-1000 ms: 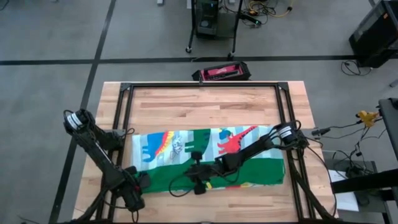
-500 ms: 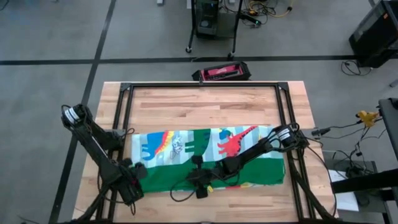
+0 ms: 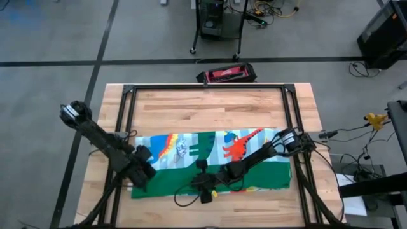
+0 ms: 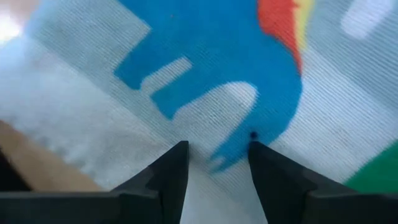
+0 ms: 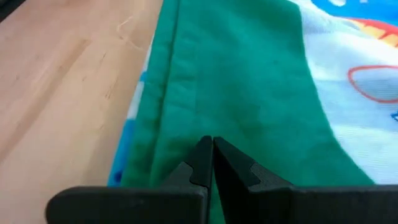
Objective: Roll towel
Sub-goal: Fold the green microfiber towel
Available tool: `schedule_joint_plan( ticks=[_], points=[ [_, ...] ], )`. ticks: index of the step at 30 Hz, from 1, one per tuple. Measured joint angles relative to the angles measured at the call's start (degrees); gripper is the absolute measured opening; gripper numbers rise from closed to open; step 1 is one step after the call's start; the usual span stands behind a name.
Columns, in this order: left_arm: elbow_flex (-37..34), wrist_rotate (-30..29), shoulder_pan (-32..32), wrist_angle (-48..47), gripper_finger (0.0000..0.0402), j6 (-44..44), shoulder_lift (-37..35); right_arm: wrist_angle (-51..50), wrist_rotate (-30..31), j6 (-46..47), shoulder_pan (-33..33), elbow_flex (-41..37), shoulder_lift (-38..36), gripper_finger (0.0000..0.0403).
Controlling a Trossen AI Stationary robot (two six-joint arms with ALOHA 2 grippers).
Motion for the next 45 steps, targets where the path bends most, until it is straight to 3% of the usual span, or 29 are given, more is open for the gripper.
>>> schedule_joint_plan(
  ticks=[4, 11, 18, 25, 30, 34, 41, 45],
  points=[
    [-1.5, 0.0, 1.0, 0.1, 0.0144, 0.4, -0.3, -0.4, -3.5, 2.9, 0.2, 0.1, 0.8, 0.0],
    [-2.2, 0.2, 1.0, -0.2, 0.0151, 0.4, -2.4, -0.8, -3.4, 1.0, 2.3, 0.2, 0.6, 0.0],
    [-2.1, 0.8, 1.1, -0.9, 0.0155, 1.9, -2.8, -3.2, 5.5, 0.8, 3.1, -0.1, -1.7, 0.0],
    [-2.2, 1.2, 1.0, -3.7, 0.0158, -1.0, -2.9, -10.0, 13.6, 0.9, 2.3, -5.2, -11.6, 0.0],
    [-2.3, 0.5, 1.0, -3.9, 0.0169, -1.8, -2.9, -8.3, 13.9, 5.2, 1.4, -14.3, -18.0, 0.0],
    [-2.2, 0.2, 1.0, -3.9, 0.0176, -3.3, -2.9, -2.9, 12.1, 9.5, 2.4, -20.3, -17.7, 0.0],
    [-2.3, -0.1, 1.0, -3.8, 0.0175, -7.5, -2.9, -0.6, 10.2, 14.6, 6.7, -21.7, -13.5, 0.0],
    [-2.4, -0.3, 1.0, -3.7, 0.017, -8.1, -2.9, -2.6, 9.8, 14.3, 9.1, -21.2, -14.9, 0.0]
  ],
)
